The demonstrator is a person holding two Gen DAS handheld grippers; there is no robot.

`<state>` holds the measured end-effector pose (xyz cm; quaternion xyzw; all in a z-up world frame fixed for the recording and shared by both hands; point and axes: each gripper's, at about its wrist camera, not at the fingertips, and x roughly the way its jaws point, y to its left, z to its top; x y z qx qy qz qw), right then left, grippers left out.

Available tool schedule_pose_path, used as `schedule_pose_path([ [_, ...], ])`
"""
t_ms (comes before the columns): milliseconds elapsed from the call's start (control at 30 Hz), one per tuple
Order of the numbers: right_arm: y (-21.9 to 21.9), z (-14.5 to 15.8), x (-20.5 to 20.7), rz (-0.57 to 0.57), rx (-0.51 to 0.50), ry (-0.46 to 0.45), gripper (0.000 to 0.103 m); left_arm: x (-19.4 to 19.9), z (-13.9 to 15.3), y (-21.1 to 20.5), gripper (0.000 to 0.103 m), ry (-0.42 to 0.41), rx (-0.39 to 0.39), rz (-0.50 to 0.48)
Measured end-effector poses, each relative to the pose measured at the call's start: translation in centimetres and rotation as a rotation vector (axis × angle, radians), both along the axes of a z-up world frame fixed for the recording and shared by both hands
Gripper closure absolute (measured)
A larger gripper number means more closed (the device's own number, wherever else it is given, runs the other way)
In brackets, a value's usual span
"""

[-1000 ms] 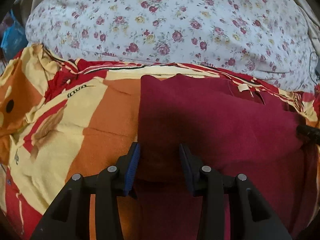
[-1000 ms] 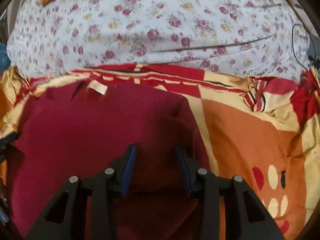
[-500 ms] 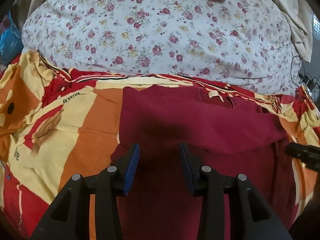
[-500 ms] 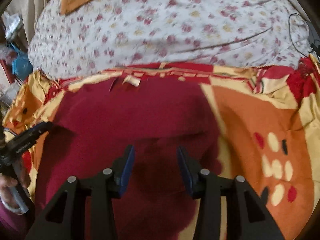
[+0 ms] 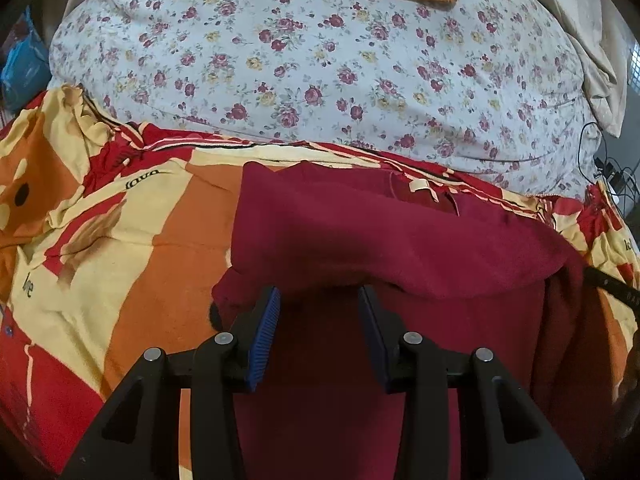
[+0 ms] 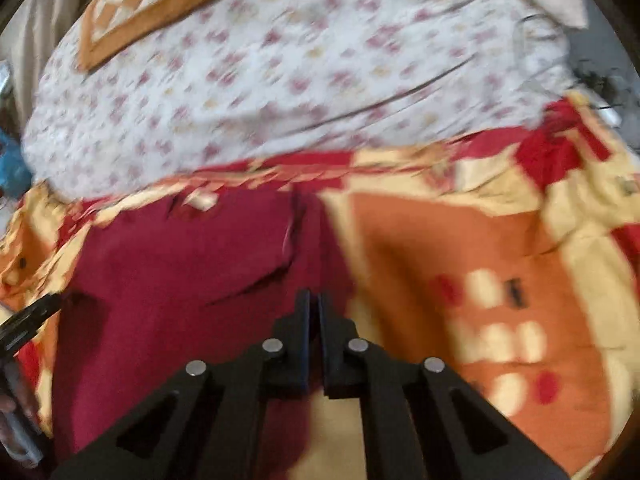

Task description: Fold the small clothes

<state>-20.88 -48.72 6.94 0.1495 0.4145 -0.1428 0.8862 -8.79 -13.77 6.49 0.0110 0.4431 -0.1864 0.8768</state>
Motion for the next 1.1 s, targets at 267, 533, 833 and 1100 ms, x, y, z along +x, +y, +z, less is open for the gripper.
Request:
schedule_pose_path([
  [267,-3.6,-0.4,-1.1,-0.044,0.166,-0.058,0.088,-0.6,-0.1,-1.3,0.072,0.019,-0.010,-0.029],
  [533,-1.0,-2.0,-4.6,0.052,0.396,-0.009,0.046,-2.4,0.2,-2.4,0.072,0.011,-0.014,-0.082],
  [833,2.7,-4.6,-8.6,0.132,0.329,0.124,0.046,-6.0,-0.3,-4.3,0.071,0.041,-0.021,-0.186],
  [1100,3.2,-5.0,-11.0,0.142,0.341,0.133,0.044,-7.6,-1.2,-4.8,0.071,0.059,0.005,-0.209],
])
